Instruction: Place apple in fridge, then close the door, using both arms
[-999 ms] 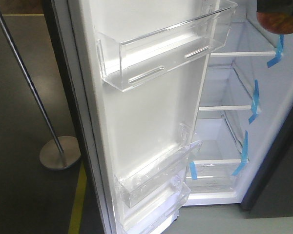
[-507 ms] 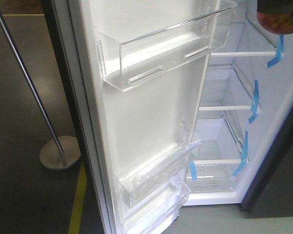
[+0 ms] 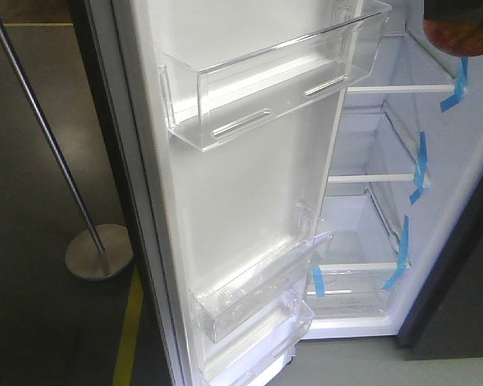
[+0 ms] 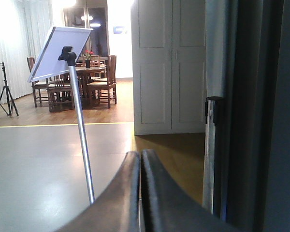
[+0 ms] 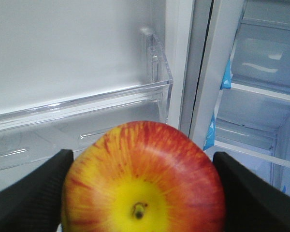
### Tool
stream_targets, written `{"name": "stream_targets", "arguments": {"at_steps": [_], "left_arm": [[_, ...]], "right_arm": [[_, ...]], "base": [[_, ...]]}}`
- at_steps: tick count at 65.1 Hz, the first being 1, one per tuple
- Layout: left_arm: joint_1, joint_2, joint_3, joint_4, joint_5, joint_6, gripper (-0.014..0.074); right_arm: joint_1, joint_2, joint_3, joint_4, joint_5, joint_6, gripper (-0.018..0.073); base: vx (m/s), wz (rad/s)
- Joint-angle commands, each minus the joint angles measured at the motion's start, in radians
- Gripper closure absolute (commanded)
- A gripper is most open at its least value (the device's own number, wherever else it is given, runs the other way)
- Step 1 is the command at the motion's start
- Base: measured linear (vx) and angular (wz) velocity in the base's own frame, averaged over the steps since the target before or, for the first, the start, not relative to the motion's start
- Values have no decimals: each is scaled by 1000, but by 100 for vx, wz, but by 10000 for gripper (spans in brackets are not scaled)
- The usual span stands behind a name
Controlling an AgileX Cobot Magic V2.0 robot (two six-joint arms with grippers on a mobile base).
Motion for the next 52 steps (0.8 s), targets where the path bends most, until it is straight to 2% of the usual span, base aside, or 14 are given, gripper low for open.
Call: {"name": "stream_targets", "arguments": {"at_steps": [1, 42, 48, 52], "left_arm": [[-5, -15, -18, -4, -78, -11, 603], [-5, -15, -18, -4, -78, -11, 603], [-5, -15, -18, -4, -78, -11, 603], [-5, -15, -18, -4, -78, -11, 603]], "right_arm": [[-4, -26, -34, 27, -70, -5, 298], [-4, -26, -34, 31, -82, -5, 298], [-4, -26, -34, 61, -117, -11, 298], [-4, -26, -42, 124, -152, -37, 298]], "base": [[0, 0], [0, 0], [0, 0], [0, 0]]}}
